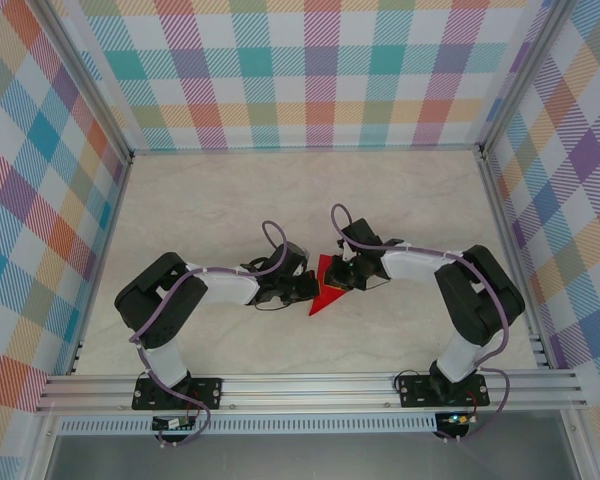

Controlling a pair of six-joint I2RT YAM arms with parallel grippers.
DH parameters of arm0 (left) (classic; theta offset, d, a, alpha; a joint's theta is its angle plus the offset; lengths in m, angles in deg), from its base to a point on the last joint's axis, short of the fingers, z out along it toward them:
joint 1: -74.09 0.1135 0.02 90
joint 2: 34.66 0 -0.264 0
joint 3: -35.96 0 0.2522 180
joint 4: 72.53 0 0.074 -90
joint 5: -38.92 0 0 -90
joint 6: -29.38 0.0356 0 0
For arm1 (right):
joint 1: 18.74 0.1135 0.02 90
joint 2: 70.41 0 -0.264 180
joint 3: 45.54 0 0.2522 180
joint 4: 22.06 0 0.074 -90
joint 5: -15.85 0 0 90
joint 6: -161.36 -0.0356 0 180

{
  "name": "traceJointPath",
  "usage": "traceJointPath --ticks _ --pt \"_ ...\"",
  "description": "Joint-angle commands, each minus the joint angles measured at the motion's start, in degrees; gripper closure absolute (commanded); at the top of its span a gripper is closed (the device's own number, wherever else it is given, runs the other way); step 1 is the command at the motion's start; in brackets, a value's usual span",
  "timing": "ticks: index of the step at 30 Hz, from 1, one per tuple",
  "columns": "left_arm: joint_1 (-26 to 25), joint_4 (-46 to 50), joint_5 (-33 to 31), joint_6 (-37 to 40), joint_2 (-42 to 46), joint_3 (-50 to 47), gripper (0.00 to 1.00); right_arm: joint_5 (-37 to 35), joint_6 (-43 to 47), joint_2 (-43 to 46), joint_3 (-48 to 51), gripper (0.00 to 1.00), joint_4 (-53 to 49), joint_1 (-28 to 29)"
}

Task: Fold a paper plane with a square sheet of paper (pick it up from the middle)
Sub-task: Fourth fold the wing at the center of the table.

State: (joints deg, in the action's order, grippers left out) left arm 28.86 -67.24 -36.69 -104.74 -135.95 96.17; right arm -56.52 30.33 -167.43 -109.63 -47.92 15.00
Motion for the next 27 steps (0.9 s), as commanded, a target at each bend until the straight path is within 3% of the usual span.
traceJointPath --ticks 1,16,21,27 --pt "0.15 9.96 -2.27 0.74 -2.94 -1.30 1.00 0.04 1.66 -0.42 -1.80 0.89 -0.02 -0.25" --pt "0.14 11.58 -1.37 1.61 -1.91 0.38 1.00 -3.83 1.58 -5.45 -1.58 0.90 -2.05 -0.95" --pt "0.13 10.06 0.28 2.05 2.81 2.30 1.00 -2.39 1.40 -6.17 -0.86 0.91 -1.61 -0.95" --pt "0.10 6.20 -4.33 2.04 9.25 1.54 1.00 -1.55 1.47 -6.12 -0.32 0.94 -1.50 -0.95"
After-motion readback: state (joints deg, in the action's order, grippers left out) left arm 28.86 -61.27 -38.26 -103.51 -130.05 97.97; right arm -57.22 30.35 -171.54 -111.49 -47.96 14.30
